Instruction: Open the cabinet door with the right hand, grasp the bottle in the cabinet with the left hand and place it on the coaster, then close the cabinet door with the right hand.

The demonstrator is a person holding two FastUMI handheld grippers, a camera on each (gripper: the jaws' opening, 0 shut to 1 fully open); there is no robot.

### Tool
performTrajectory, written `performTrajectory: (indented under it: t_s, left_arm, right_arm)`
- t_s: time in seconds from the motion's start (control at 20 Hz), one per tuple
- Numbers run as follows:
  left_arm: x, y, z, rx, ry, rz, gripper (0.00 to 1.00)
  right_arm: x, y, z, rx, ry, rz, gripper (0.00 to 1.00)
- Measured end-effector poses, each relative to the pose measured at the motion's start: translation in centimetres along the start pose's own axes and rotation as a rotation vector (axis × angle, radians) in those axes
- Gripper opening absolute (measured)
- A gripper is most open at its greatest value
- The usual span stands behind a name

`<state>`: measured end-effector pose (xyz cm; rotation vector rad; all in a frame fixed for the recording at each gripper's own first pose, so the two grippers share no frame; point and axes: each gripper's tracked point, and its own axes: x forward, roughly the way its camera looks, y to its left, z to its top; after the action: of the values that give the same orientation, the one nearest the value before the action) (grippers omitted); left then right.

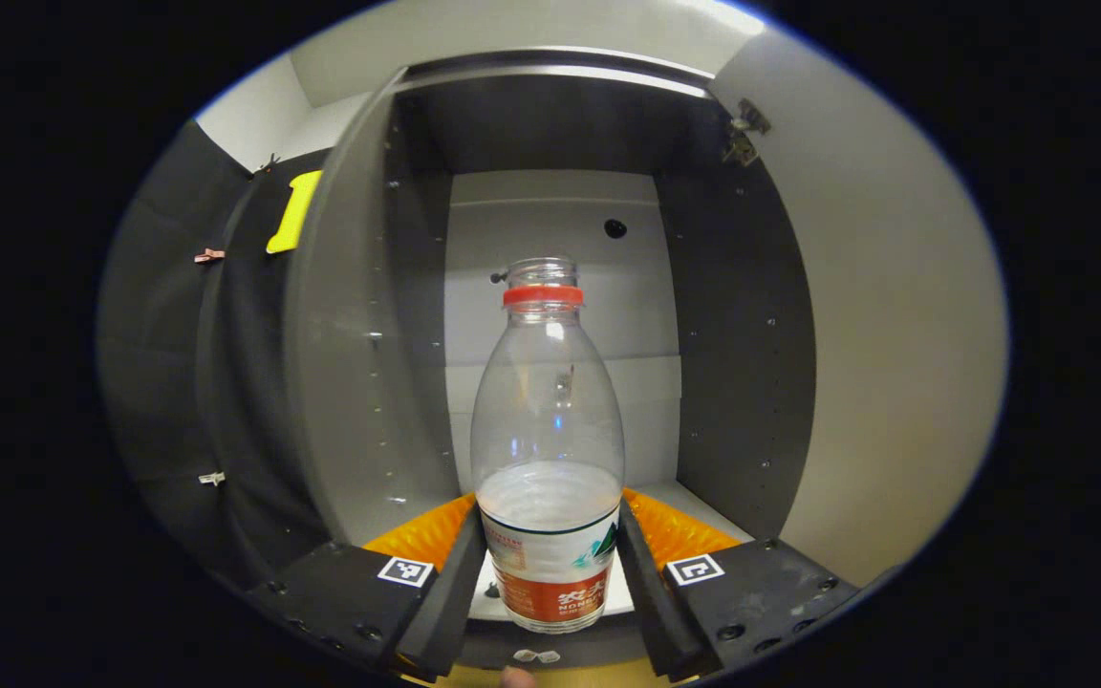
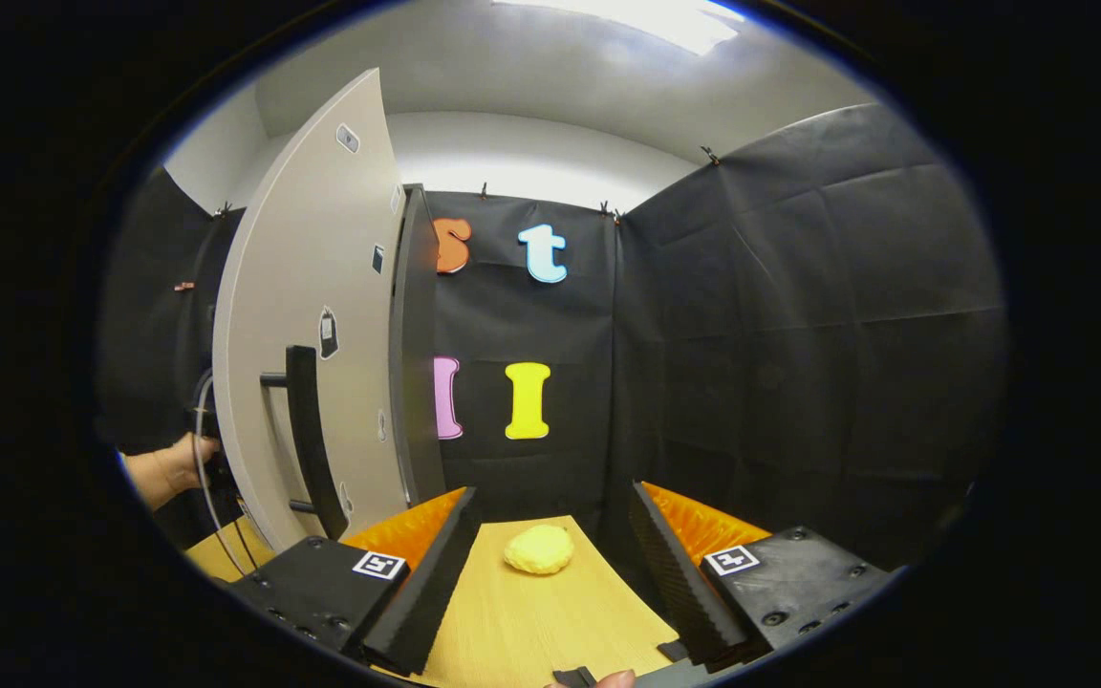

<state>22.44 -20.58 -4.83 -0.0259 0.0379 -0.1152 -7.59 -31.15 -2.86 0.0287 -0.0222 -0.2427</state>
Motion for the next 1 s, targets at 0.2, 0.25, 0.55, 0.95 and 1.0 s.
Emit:
performTrajectory:
  t_s: [0.2,0.25,0.55,0.95,1.0]
  left_arm:
    - [-5.5,3.1,-0.4,0.01,-0.029,0.018,0.73]
    - [-6.8,3.9,-0.9,0.022,-0.035,0.021,0.74]
    - [-13.8,6.9,-5.5,0.002,-0.036,0.034,0.73]
    - [-20.4,7.6,-12.0,0.073,-0.084,0.026,0.74]
    - [-21.1,7.6,-13.1,0.088,-0.08,0.023,0.74]
  right_arm:
    - [-0.1,0.7,1.1,0.041,-0.026,-0.007,0.98]
    - [0.0,0.9,1.4,0.046,-0.032,-0.011,0.98]
    - [-0.1,0.8,1.7,0.048,-0.027,-0.049,0.97]
    - [-1.1,0.2,2.6,0.006,-0.047,-0.1,0.98]
    - [-1.2,0.2,2.7,0.009,-0.048,-0.106,0.98]
